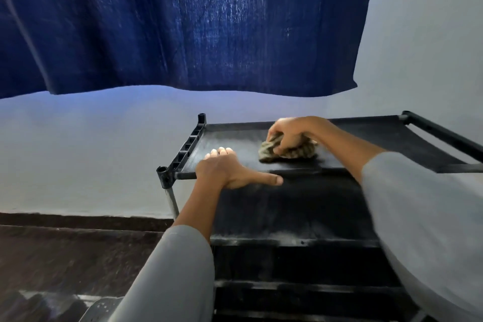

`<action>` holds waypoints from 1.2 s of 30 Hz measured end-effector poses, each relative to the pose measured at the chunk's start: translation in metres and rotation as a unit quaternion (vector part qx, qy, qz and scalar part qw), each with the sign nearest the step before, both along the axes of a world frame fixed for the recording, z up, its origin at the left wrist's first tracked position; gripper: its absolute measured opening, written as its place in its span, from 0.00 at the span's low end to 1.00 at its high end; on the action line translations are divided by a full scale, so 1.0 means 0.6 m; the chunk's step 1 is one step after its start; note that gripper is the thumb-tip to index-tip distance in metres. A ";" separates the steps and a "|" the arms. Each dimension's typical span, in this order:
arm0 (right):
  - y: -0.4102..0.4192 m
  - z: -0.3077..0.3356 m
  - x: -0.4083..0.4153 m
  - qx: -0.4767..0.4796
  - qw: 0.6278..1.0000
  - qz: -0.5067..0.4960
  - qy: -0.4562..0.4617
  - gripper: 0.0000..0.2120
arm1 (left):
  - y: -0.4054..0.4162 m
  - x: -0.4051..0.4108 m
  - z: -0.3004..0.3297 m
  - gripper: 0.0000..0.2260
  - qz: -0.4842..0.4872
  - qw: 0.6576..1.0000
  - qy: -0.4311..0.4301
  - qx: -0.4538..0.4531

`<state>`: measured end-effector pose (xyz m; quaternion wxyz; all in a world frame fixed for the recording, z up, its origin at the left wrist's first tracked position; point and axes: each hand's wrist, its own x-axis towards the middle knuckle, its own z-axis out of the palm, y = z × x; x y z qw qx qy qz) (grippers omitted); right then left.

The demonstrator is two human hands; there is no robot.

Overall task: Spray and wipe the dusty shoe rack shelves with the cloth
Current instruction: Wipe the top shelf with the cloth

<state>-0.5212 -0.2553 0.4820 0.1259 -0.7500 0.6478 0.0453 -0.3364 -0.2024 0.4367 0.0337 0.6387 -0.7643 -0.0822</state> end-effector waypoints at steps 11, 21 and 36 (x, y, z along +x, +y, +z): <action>0.142 0.038 -0.098 0.025 1.000 -0.008 -0.012 0.20 | 0.033 -0.005 0.031 0.64 -0.001 1.000 -0.009 0.021; 0.137 0.005 -0.110 -0.101 0.992 -0.026 -0.064 0.19 | 0.031 -0.114 0.039 0.61 -0.068 0.998 0.001 0.000; -0.078 -0.032 -0.092 -0.261 0.959 -0.107 -0.002 0.12 | 0.001 -0.121 -0.003 0.68 -0.075 0.997 0.010 0.029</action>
